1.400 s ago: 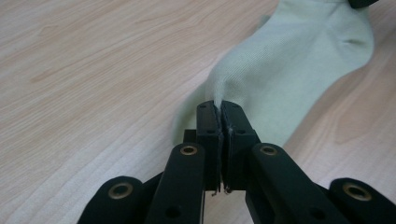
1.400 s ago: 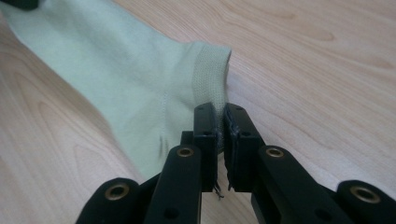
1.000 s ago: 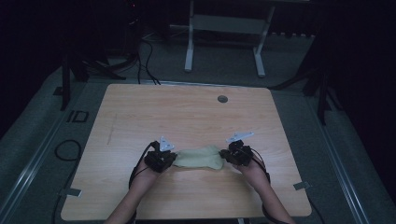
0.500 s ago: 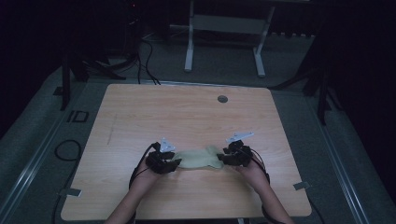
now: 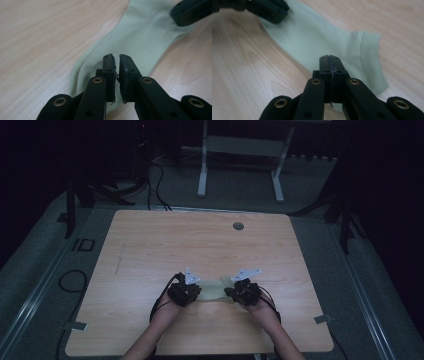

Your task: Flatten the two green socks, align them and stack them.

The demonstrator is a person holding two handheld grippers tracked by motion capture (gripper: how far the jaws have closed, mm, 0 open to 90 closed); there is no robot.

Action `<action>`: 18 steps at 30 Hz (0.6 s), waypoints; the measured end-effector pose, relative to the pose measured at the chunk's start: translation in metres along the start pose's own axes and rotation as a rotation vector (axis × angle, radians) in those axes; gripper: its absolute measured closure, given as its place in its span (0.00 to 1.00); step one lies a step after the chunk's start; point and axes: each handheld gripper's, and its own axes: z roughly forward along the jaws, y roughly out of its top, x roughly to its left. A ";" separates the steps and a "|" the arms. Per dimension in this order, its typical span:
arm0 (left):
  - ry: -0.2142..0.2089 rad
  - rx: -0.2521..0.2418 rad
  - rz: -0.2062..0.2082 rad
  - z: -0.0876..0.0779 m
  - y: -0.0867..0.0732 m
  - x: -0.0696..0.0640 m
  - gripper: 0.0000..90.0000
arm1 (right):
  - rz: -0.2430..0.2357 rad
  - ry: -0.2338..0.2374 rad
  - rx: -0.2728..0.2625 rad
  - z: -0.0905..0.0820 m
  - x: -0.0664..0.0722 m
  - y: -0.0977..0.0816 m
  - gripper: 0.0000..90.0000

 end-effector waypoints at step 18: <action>-0.008 -0.027 -0.021 0.000 -0.007 0.004 0.80 | 0.045 0.018 0.007 -0.003 -0.013 -0.022 0.89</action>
